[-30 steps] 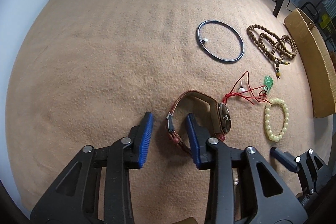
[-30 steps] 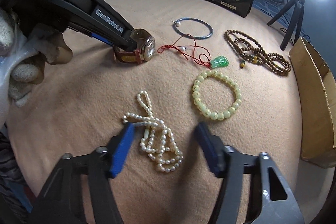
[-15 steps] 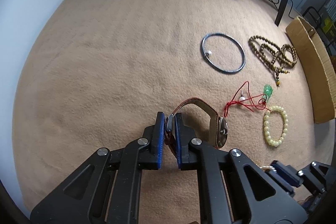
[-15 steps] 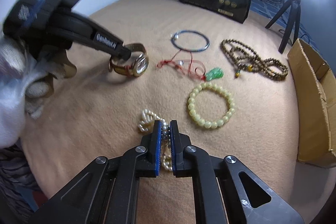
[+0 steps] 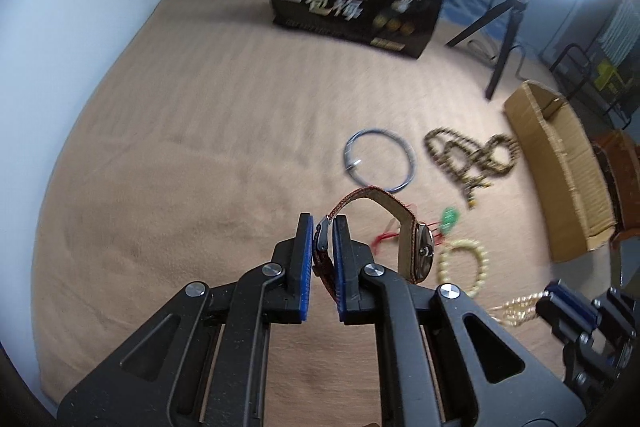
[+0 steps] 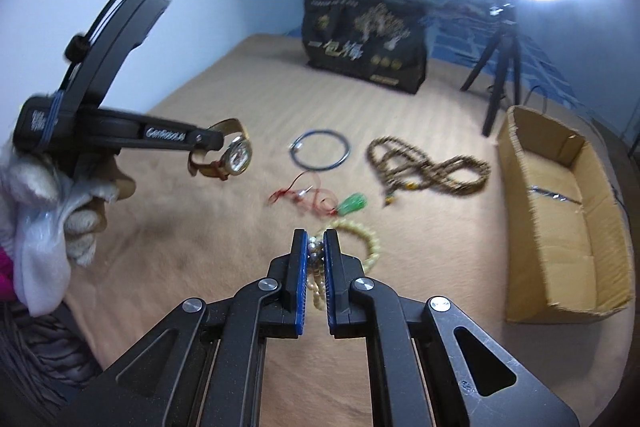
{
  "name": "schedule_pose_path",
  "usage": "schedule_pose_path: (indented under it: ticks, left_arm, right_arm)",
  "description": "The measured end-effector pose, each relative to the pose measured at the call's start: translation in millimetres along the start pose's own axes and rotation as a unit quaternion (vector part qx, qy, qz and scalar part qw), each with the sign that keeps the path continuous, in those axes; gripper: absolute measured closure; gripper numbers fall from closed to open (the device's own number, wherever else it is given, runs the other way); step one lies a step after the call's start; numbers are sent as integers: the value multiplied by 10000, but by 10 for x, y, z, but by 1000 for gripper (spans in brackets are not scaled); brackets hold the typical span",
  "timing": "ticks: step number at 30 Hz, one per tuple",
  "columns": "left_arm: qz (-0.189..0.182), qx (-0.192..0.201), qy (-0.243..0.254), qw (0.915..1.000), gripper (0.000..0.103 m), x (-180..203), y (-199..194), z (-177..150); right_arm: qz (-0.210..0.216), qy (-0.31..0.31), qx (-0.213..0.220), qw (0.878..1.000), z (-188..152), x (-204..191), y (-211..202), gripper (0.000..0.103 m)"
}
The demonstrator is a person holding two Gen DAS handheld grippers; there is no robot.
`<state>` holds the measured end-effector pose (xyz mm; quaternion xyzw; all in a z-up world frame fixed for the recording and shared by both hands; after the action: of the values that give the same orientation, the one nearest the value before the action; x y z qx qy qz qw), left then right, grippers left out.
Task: Organize jewelry
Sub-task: 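Carry the watch and pearl necklace into the cardboard box and open both tools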
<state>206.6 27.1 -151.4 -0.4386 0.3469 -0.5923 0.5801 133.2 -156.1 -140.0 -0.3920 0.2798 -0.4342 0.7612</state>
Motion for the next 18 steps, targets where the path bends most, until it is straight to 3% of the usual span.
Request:
schedule_pose_path:
  ticks: [8, 18]
  left_arm:
    - [-307, 373, 196, 9986, 95, 369, -276, 63]
    - [-648, 539, 536, 9950, 95, 954, -358, 111]
  right_arm:
    - [-253, 464, 500, 9973, 143, 451, -435, 97]
    - [-711, 963, 805, 9895, 153, 1088, -743, 97]
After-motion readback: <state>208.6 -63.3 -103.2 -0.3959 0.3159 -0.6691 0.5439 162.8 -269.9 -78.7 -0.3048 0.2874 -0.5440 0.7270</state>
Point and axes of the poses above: each gripper's, at about its wrist camera, not at the fingertips, and y roughly the way its jaws point, x to its right, z to its top, the point moved 1 cm from there along y, roughly the way its jaws point, and after that the axes turned 7 degrees about -x, right-handed, at the moved point
